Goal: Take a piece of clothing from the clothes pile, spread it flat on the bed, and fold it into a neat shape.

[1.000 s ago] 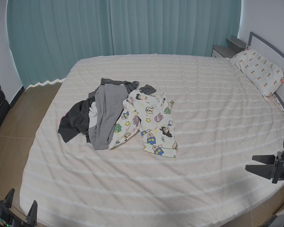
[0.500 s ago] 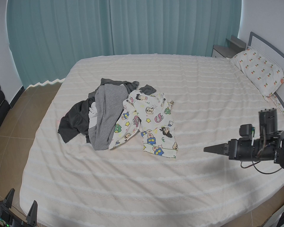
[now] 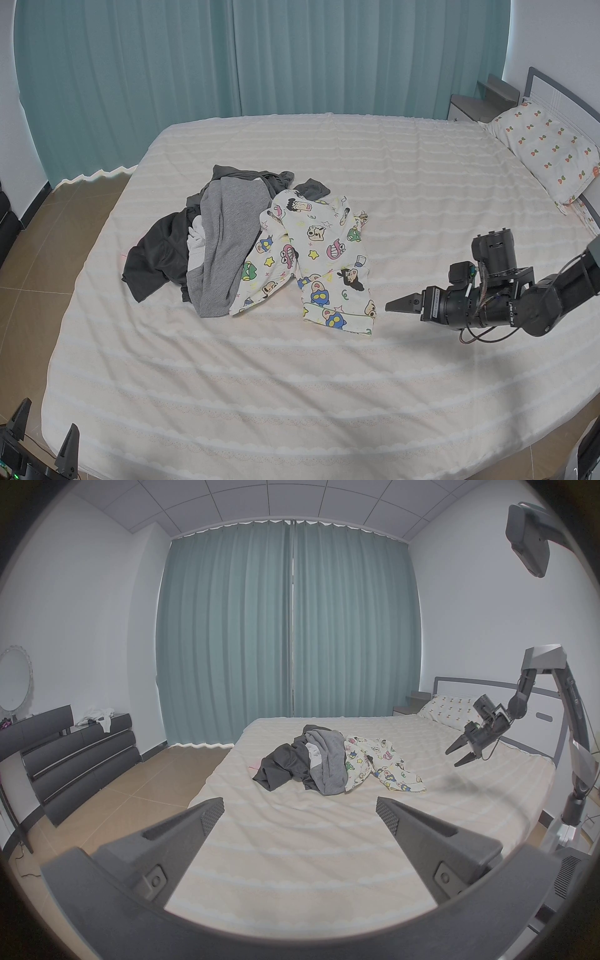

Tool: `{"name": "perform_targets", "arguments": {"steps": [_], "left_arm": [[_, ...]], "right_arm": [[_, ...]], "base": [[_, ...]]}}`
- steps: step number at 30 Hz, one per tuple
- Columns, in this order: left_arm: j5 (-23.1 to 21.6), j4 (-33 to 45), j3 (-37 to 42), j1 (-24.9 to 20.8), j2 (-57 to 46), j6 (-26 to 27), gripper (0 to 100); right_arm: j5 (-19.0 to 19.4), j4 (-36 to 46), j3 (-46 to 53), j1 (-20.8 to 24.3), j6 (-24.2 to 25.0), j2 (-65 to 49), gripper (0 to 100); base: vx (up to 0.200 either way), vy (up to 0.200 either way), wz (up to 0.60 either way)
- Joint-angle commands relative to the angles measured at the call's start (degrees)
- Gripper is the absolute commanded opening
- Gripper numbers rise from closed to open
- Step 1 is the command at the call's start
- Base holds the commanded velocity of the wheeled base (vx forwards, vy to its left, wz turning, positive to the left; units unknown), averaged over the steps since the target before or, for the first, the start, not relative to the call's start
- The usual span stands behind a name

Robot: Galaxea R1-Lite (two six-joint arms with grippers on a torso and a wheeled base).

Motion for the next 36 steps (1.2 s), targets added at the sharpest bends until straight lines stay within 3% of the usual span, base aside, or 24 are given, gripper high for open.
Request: {"name": "perform_targets", "arguments": {"steps": [1,9,18,29,32,33,36], "left_arm": [[0.0,0.0,0.9,0.0,-0.9,0.0,100],[0.1,0.0,0.9,0.0,-0.9,0.0,100],[0.0,0.0,0.9,0.0,-0.9,0.0,100],[0.1,0.0,0.9,0.0,-0.9,0.0,100],[0.1,0.0,0.9,0.0,-0.9,-0.1,100],[0.1,0.0,0.9,0.0,-0.9,-0.1,100],[0.1,0.0,0.9,0.0,-0.9,-0.1,100]], "right_arm": [[-2.6,0.0,-7.2,1.0,0.0,10.7,100],[-5.5,0.4,-17.8,3.5,4.9,19.4,100],[-10.6,1.8,-26.5,3.7,4.9,26.7,100],[-12.1,1.9,-32.8,7.3,4.9,30.6,100],[-15.2,2.1,-36.7,8.0,4.8,33.4,100],[-15.6,2.4,-37.4,8.0,4.8,33.8,0],[-15.7,2.7,-37.6,8.0,5.0,33.8,0]], "base": [[0.000,0.000,0.00],[0.000,0.000,0.00],[0.000,0.000,0.00],[0.000,0.000,0.00],[0.000,0.000,0.00],[0.000,0.000,0.00],[0.000,0.000,0.00]]}}
